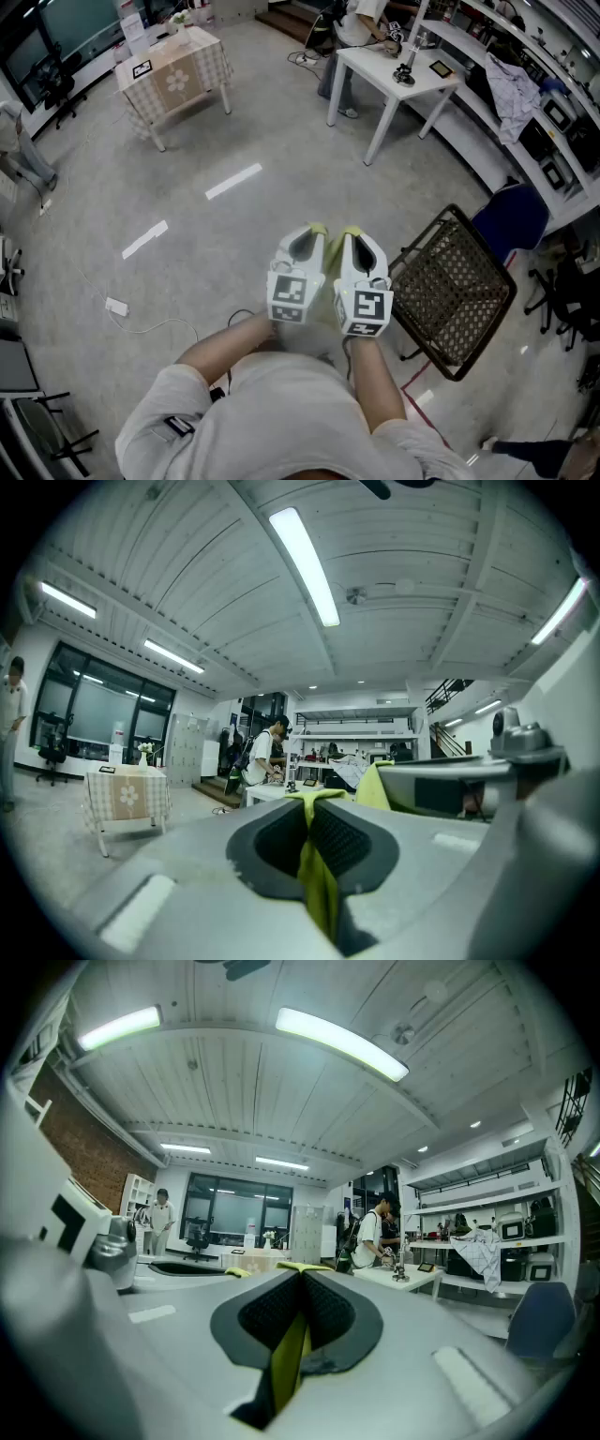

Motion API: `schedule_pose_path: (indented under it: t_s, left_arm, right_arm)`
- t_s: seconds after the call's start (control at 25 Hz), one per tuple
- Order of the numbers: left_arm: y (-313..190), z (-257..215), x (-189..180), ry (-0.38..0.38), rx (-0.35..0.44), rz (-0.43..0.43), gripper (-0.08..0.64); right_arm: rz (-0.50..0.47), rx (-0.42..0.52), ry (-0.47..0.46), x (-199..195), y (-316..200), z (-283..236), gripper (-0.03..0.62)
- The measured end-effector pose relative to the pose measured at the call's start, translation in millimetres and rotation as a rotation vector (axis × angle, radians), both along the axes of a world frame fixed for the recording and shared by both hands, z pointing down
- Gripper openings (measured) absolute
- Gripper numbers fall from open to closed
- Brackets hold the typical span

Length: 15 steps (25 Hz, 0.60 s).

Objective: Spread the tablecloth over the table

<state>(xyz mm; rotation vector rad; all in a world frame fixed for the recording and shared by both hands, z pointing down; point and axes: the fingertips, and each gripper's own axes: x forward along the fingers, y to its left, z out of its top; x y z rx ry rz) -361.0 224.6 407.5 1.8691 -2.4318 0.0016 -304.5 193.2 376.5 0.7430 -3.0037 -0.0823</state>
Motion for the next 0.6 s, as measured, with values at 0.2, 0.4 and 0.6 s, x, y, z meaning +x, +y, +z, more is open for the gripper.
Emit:
schedule_pose_path:
  t_s: [0.2, 0.4, 0.6]
  left_arm:
    - [-3.6, 5.4, 0.7, -0.005, -0.014, 0.001, 0.025]
    - [-2.0, 19.8, -2.7, 0.019, -0.047, -0.02, 0.025]
    - [-0.9, 22.7, -3.1, 0.028, -0.051, -0.028, 0.025]
  right_arm:
    - [-0.036, -0.033, 0.009, -6.7, -2.3, 6.4, 0.009]
    - [-0.023, -0.056, 0.032, -6.1, -3.6, 18.9, 0.011]
    - [-0.033, -0.054, 0.027, -6.3, -2.2, 19.3, 0.009]
